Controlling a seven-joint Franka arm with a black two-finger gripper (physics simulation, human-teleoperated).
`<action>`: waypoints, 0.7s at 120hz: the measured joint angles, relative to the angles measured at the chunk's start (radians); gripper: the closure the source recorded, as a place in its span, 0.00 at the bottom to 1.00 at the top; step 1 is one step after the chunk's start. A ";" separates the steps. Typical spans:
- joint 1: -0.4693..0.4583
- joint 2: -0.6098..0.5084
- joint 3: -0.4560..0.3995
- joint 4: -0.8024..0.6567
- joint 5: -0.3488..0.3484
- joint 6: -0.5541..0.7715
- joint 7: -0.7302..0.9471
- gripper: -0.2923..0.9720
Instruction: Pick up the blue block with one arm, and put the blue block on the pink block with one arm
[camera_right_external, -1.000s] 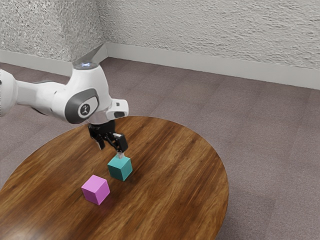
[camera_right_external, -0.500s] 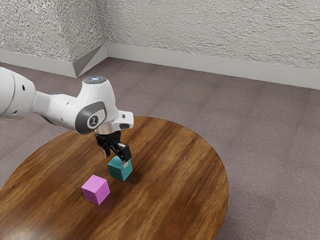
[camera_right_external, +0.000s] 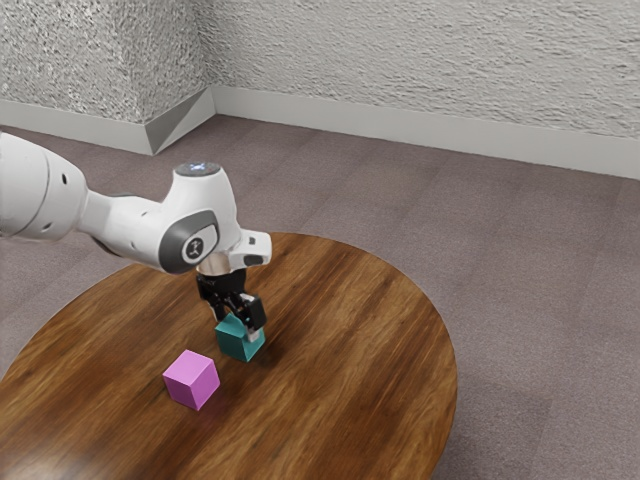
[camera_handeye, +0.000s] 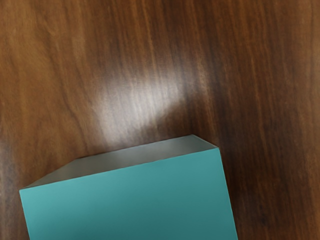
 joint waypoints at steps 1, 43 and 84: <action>0.000 0.001 0.000 0.001 0.000 0.000 0.000 0.23; -0.001 0.032 0.002 0.031 -0.001 0.000 0.003 0.23; 0.000 0.077 0.004 0.061 0.001 0.001 0.006 0.23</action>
